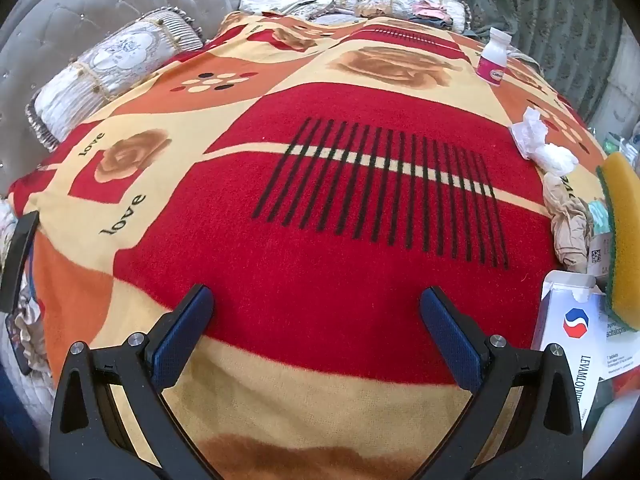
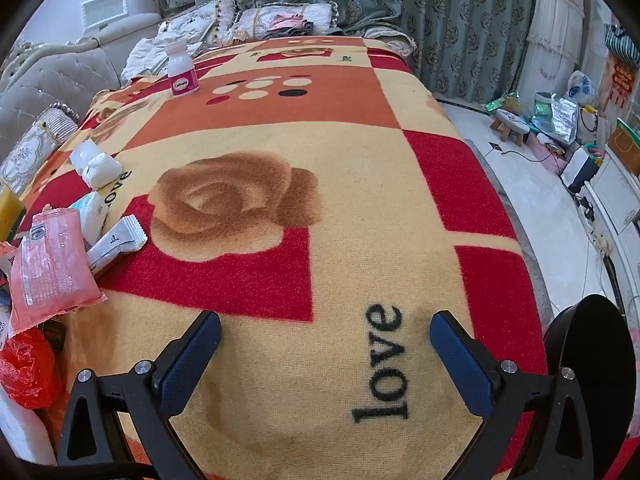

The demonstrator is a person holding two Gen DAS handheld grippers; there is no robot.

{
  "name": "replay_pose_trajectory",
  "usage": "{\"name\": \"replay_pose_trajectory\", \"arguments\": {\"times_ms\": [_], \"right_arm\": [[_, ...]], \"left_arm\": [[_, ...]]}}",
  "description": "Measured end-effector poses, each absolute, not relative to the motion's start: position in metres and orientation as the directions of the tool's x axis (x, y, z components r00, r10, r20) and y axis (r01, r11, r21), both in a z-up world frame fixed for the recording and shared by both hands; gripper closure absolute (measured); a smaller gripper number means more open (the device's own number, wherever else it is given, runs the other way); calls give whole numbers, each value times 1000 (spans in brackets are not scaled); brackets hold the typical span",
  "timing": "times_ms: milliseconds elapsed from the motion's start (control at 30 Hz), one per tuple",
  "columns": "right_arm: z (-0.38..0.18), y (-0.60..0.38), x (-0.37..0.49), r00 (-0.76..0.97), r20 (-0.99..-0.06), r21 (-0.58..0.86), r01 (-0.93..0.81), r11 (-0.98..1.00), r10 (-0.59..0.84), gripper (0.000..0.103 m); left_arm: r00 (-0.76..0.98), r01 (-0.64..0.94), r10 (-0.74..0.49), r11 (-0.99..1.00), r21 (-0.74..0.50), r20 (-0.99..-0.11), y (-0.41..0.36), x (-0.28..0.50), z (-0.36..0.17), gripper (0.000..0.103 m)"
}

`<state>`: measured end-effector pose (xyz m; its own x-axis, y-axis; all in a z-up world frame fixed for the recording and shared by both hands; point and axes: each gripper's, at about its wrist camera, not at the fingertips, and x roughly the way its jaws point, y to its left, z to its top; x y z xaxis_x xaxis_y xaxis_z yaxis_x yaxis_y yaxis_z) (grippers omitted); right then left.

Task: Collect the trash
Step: 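Move both tools toward the pile of trash on the blanket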

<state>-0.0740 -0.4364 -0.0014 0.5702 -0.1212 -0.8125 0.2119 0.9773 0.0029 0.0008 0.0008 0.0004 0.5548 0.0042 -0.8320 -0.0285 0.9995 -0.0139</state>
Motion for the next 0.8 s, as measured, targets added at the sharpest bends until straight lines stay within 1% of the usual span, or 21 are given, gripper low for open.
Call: {"name": "replay_pose_trajectory", "arguments": {"times_ms": [67, 133, 267, 333, 433, 533, 633, 800], "right_arm": [[-1, -436, -74, 571, -812, 5, 212, 977, -120, 0], [-1, -436, -74, 571, -812, 4, 212, 977, -121, 0], [0, -435, -75, 571, -812, 4, 212, 977, -120, 0], [1, -434, -76, 563, -818, 6, 212, 977, -118, 0], [4, -432, -79, 523, -848, 5, 157, 988, -79, 0], [10, -433, -91, 508, -860, 48, 170, 984, -46, 0], [25, -436, -108, 544, -839, 110, 193, 975, -13, 0], [69, -421, -124, 623, -782, 147, 177, 973, 4, 0]], "left_arm": [[525, -34, -4, 999, -26, -851, 4, 0, 3, 0], [526, -27, -26, 999, -47, -850, 10, -18, 12, 1], [555, -32, -41, 997, -71, -831, 12, -34, 31, 1], [580, -17, -47, 997, -70, -814, -2, -48, 40, 1], [616, 21, -51, 999, -48, -786, -18, -64, 56, 1], [636, 61, -83, 996, -58, -767, -32, -77, 68, 1], [650, 89, -121, 993, -83, -750, -44, -85, 81, 1], [685, 120, -161, 987, -107, -711, -66, -98, 105, 1]]}}
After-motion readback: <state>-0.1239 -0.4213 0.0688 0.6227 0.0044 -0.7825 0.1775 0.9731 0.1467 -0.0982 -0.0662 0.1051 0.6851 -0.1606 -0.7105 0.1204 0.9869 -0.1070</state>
